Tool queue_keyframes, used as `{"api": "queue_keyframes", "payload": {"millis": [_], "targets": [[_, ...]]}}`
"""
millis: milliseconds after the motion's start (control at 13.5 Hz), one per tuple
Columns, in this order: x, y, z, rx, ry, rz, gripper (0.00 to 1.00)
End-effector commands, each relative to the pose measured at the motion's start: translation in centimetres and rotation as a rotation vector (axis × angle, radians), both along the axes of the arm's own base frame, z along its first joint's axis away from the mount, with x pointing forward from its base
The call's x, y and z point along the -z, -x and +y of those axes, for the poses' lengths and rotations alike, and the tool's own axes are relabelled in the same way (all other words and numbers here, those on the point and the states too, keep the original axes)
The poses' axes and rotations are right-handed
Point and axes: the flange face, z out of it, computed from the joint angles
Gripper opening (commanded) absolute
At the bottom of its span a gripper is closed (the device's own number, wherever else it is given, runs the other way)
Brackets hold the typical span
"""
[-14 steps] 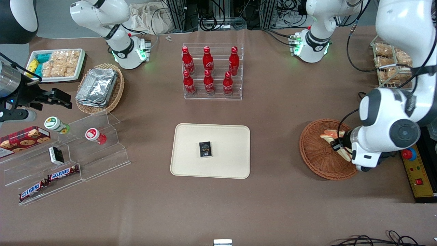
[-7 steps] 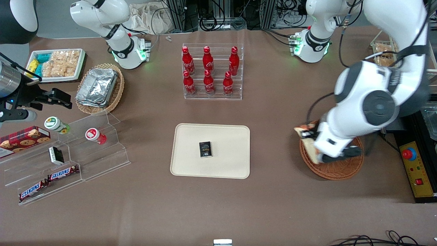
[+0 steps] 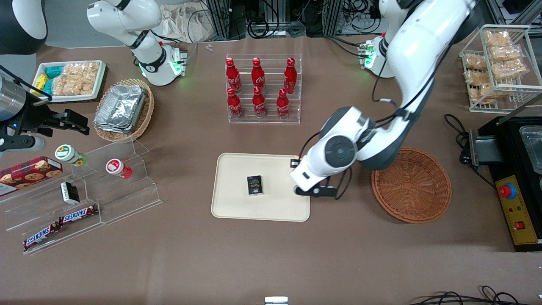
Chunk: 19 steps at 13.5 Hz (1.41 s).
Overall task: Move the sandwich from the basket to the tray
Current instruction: 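Carry the held sandwich with the left gripper over the cream tray, then lower the sandwich onto the tray beside the tissue pack and release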
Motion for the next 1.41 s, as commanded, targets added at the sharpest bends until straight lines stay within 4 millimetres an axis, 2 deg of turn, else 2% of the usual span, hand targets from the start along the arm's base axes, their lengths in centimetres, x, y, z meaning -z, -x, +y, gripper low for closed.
{"api": "queue_keyframes", "payload": {"millis": [0,148,222,296,370,444,519,593,741,815,889,1037,1111,1185,1259,1333], "targets": [[4.5,-2.3,-2.0,0.002,-0.034,-0.023,0.01],[6.5,-2.8,-2.0,-0.015,-0.033,-0.022,0.03],[6.6,-3.1,-1.9,-0.025,-0.026,-0.036,0.11],[6.7,-3.2,-1.9,-0.026,-0.023,-0.038,0.33],[6.9,-3.1,-1.9,-0.028,-0.026,-0.034,0.48],[7.0,-3.0,-1.9,-0.027,-0.028,-0.032,0.70],[6.9,-3.1,-1.8,-0.029,-0.029,-0.032,0.89],[6.6,-3.0,-1.8,-0.047,-0.036,-0.028,0.99],[5.1,-3.2,-1.3,-0.095,-0.049,-0.018,0.99],[3.7,-3.3,-0.5,-0.099,-0.070,-0.005,1.00],[1.2,-3.6,0.6,-0.095,-0.091,-0.007,1.00],[-5.1,-5.0,5.3,-0.137,-0.130,-0.019,1.00],[-7.9,-5.8,8.4,-0.171,-0.144,-0.028,1.00],[-10.1,-5.2,9.8,-0.171,-0.172,-0.042,0.99],[-11.7,-4.3,10.4,-0.139,-0.196,-0.068,0.99],[-13.1,-4.4,13.3,-0.137,-0.226,-0.089,0.97]]}}
